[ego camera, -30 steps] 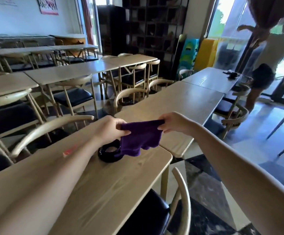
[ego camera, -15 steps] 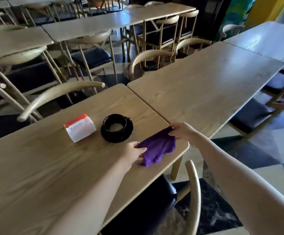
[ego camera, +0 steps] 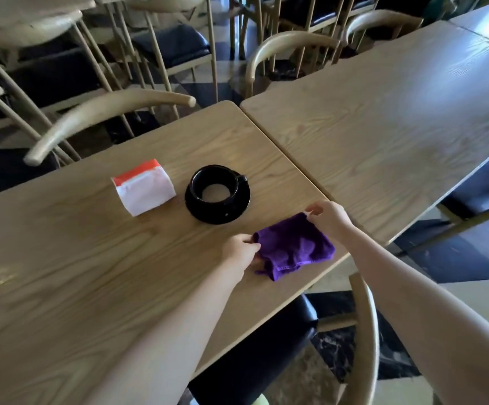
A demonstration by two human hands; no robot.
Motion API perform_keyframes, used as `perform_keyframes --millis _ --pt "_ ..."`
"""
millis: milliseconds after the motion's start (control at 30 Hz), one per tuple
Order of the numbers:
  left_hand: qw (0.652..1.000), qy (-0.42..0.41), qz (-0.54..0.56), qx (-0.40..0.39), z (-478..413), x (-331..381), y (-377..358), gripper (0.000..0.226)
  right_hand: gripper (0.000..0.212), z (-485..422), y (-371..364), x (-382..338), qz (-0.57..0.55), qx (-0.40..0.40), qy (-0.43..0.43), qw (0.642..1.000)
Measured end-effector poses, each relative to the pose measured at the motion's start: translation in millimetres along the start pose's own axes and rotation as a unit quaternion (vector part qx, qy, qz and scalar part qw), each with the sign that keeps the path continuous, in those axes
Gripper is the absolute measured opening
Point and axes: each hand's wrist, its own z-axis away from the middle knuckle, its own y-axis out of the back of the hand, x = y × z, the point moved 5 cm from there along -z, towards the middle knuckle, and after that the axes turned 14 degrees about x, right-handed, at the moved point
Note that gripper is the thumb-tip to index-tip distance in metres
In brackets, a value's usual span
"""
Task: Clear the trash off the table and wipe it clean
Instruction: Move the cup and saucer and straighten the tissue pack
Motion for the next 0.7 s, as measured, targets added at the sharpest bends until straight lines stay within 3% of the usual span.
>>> perform_keyframes --millis 100,267,367,533,700 --pt "0.998 0.045 0.052 -0.006 -12.6 1.5 19.8 0.018 0.025 -9.6 -3.7 -3.6 0.021 -0.023 -0.003 1.000" --pt "0.990 0.091 0.092 0.054 -45.5 15.6 79.3 0.013 0.028 -29.9 -6.6 -34.3 0.065 -0.055 0.028 0.996" --pt "0.985 0.117 0.094 0.086 -66.5 23.0 107.1 0.011 0.029 -36.5 -15.4 -62.7 0.029 -0.077 0.030 0.996" --pt "0.985 0.094 0.128 0.070 -92.0 39.2 120.1 0.052 0.038 -30.5 -50.6 -104.2 -0.037 -0.160 0.015 0.986" --pt "0.989 0.053 0.130 0.040 -102.2 48.0 111.0 0.065 0.038 -26.0 -83.8 -123.4 -0.124 -0.172 -0.047 0.976"
